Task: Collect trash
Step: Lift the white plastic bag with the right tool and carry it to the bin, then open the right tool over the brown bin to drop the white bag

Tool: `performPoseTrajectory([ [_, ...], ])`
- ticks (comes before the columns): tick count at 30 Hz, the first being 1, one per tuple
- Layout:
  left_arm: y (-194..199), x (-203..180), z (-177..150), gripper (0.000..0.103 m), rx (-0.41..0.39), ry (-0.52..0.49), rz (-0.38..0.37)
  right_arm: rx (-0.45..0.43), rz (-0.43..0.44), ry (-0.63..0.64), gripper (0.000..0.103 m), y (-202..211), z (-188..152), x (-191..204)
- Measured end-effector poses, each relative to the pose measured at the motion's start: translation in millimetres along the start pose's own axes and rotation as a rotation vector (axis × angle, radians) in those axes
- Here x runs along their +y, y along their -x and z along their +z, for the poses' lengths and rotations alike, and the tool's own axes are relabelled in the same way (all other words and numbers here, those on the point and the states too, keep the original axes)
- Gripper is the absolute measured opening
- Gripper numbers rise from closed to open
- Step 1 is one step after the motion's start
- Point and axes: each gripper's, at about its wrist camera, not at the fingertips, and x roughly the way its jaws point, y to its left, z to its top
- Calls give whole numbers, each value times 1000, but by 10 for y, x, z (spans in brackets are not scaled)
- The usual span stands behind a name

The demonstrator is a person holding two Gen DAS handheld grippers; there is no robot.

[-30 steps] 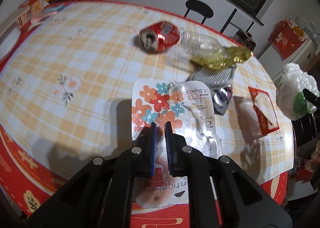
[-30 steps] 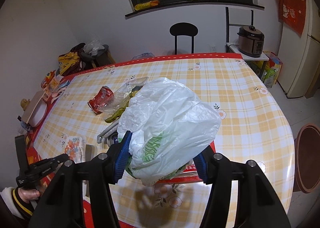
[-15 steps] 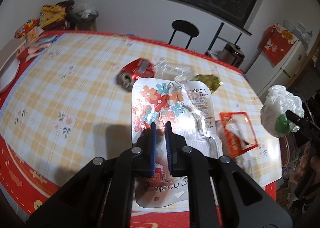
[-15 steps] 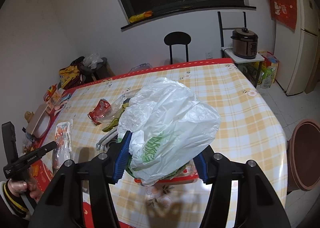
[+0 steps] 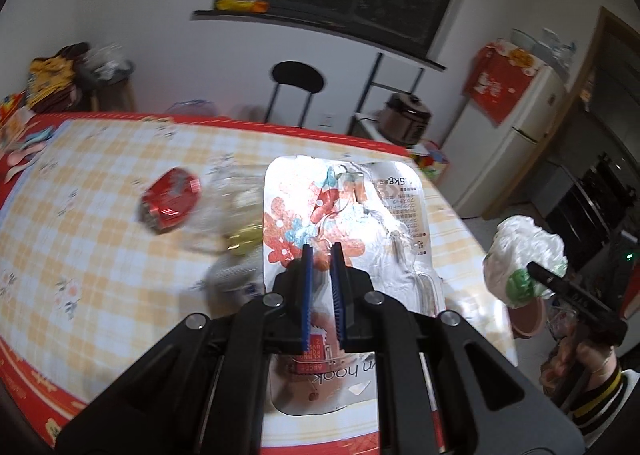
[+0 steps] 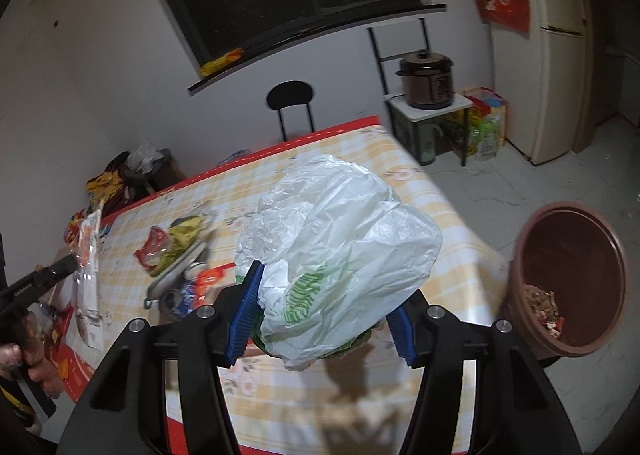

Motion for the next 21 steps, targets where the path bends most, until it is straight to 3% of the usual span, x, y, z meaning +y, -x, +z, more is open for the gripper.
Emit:
performPoseTrajectory([
  [13,-570,-1263,48,13,44,-78,-147,0,-275,-103,57,284,58,-1609],
  [18,-791,-1702,35,13,54,-108,-174,21,-335,-117,59,242,71,-2083],
  [21,-905,-1919,6,13,64,-124,-183,19,-365,-123,65,209,106,-2303],
])
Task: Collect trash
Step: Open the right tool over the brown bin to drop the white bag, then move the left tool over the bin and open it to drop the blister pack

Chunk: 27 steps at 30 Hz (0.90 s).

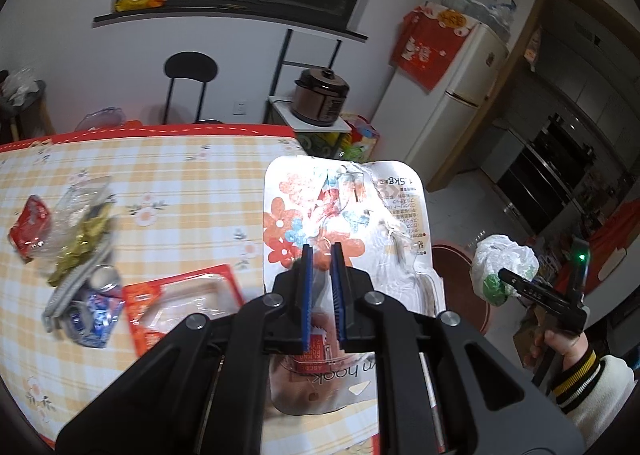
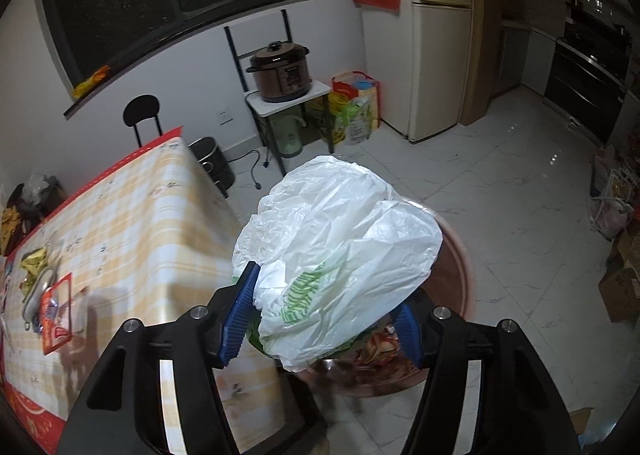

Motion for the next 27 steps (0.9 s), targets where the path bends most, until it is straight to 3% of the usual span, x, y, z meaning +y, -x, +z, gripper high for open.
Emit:
performPoseTrajectory([
  [3,-116,-159,9,13,7,-16,-10,-19,-27,-1,79,-52,62,-130],
  [9,-340,-498,33,13,28,-69,-42,-67,-28,8,97,14,165,-237],
  [18,-941,-1229,60,13,100,-163,-157,-116,-15,-77,98,426,78,-594],
  [24,-1571,-1978,73,14,165,-241,-261,-113,-52,-136,98,604,-104,-885],
  [25,-1659,-2124,92,18,160,-254,-287,-113,-62,-144,98,630,-127,-930],
  [27,-1718,-2269,129,65,128,-254,-321,-117,-74,-154,98,664,-149,-971],
])
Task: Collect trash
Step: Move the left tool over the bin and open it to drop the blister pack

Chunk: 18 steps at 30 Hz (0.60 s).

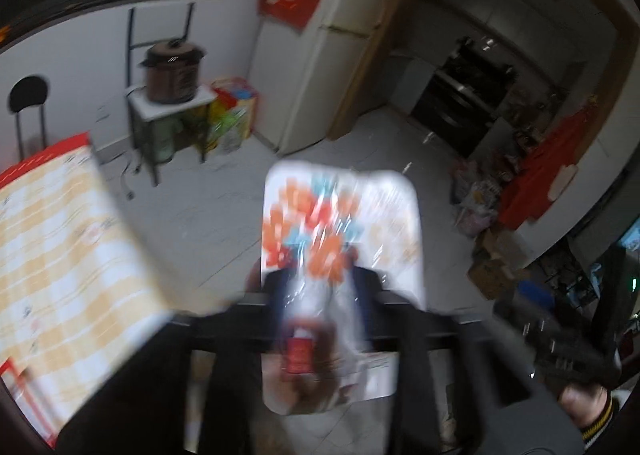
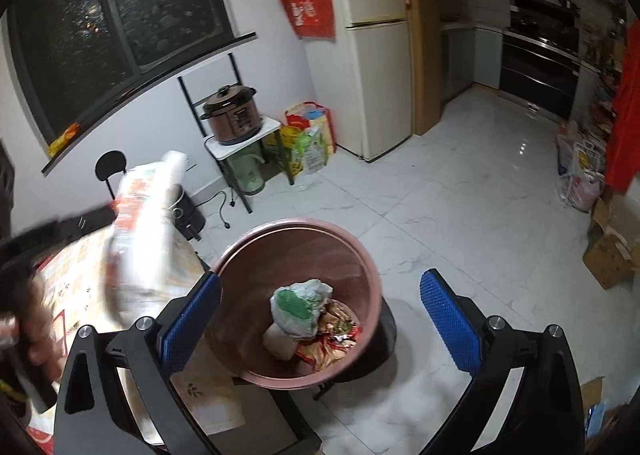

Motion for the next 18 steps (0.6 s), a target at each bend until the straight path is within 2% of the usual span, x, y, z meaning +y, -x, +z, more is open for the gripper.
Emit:
performPoseTrajectory([
  [1,-11,-34,44,69,-29,4,-15,-4,-4,-5,98,30,4,-25],
  [4,20,-41,121,73,-49,6,-20,-23,-5,-17,98,118,3,-75],
  [5,65,-25,131,78,-59,6,-17,-26,-3,-18,98,144,-8,-78],
  [6,109,0,142,87,-67,6,-10,-30,2,-20,98,161,-8,-73],
  [10,373,211,142,95,-86,20,52,-35,32,-17,98,155,7,14],
  [12,551,374,95,95,-95,33,103,-36,55,-7,98,129,33,102],
  [18,1302,1080,-117,97,-144,124,316,-30,149,57,98,32,108,584],
])
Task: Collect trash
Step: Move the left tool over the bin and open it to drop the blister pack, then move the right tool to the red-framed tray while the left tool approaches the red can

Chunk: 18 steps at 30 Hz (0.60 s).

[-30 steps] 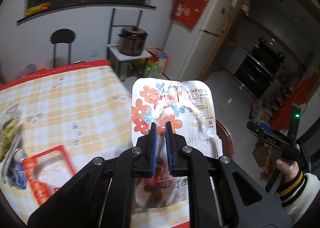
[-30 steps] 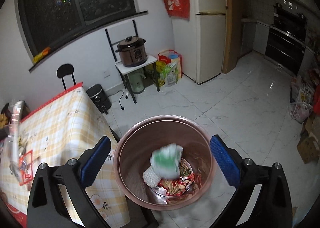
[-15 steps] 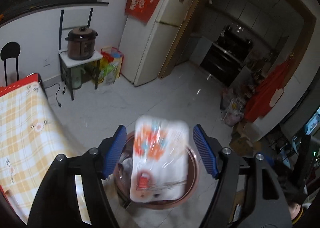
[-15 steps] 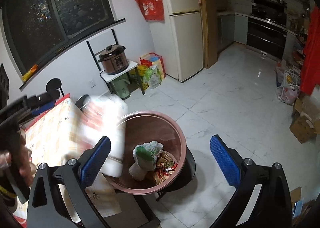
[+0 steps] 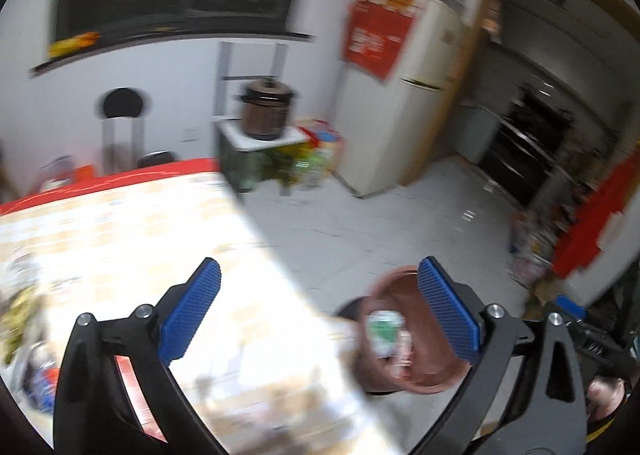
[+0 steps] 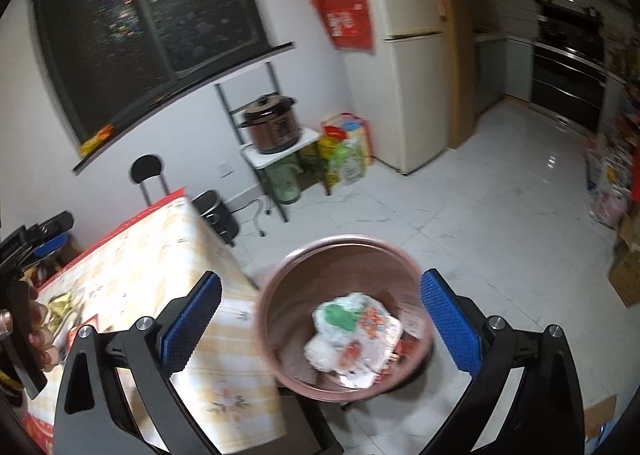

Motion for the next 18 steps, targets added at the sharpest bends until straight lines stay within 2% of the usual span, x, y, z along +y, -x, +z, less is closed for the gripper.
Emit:
performPoseTrajectory([
  [4,486,687,-113,97,-27,90,148,29,87,67,98,-187,12,477],
  [10,1398,1786,-524,97,-31,216,404,100,247,192,98,-455,-74,1359],
  [12,1696,2102,-716,97,-45,270,459,128,282,236,98,-536,-160,1662],
  [15,2025,2529,-983,97,-45,362,499,180,330,265,98,-637,-318,2104],
  [18,2231,2819,-1212,97,-43,390,542,241,379,304,98,-737,-509,2530],
])
